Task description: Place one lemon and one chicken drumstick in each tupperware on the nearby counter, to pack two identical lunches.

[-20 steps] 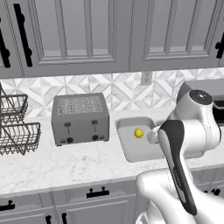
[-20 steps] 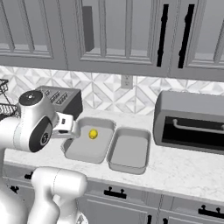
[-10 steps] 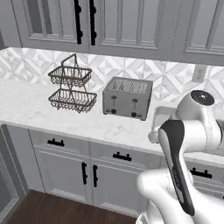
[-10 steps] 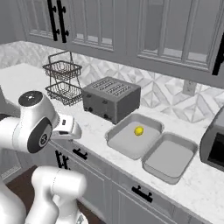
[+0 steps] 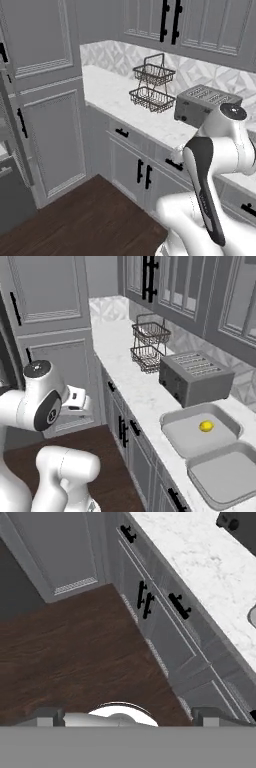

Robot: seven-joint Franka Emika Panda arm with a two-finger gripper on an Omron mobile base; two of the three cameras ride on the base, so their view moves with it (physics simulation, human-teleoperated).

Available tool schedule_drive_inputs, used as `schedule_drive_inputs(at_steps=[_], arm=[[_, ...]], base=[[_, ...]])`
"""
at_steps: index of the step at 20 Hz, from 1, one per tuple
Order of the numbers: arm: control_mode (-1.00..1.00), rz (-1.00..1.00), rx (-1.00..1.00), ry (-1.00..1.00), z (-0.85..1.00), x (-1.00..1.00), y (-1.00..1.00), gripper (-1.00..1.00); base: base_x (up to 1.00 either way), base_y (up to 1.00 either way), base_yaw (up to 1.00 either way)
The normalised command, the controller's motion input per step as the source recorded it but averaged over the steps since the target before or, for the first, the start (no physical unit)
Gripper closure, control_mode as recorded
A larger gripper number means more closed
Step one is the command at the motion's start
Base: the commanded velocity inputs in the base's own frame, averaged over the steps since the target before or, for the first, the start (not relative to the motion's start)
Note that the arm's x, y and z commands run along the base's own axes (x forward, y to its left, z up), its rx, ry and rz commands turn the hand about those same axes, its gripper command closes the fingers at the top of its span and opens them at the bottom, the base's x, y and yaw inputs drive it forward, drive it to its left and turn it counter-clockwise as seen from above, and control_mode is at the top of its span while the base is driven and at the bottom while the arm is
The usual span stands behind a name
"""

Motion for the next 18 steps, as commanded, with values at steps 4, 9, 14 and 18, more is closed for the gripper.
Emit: schedule_drive_inputs(at_steps=[4,9,14,18], arm=[[1.00,0.00,0.00,0.00,0.00,0.00,0.00,-1.00],[1.00,0.00,0.00,0.00,0.00,0.00,0.00,-1.00],[1.00,0.00,0.00,0.00,0.00,0.00,0.00,-1.00],[1.00,0.00,0.00,0.00,0.00,0.00,0.00,-1.00]], base=[[-0.66,0.67,0.56],[-0.23,0.98,0.44],[0.00,0.88,0.51],[0.18,0.24,0.42]])
